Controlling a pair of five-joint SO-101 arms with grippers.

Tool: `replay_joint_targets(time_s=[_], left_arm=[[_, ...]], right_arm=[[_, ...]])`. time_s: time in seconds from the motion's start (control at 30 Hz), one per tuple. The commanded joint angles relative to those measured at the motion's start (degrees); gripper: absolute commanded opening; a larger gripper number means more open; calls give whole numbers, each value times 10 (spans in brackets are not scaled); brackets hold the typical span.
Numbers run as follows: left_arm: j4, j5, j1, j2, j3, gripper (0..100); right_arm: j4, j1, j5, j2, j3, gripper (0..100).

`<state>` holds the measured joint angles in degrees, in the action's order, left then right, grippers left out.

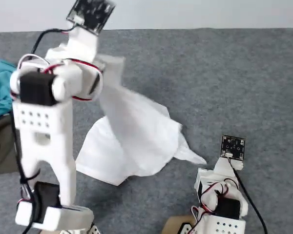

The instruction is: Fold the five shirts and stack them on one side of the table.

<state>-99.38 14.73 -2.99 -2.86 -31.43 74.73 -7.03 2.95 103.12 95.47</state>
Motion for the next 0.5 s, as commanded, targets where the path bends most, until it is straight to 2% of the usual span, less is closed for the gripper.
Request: replay_joint_targets(time_s=[0.0,0.23,0.47], left_arm=[[-1,53,82,-13,89,2],[79,137,217,-12,261,2],[99,214,272,-15,369,2]], right_arm=[[0,-4,-4,8,10,11],[0,-4,-4,8,10,11],[0,-4,-4,8,10,11]])
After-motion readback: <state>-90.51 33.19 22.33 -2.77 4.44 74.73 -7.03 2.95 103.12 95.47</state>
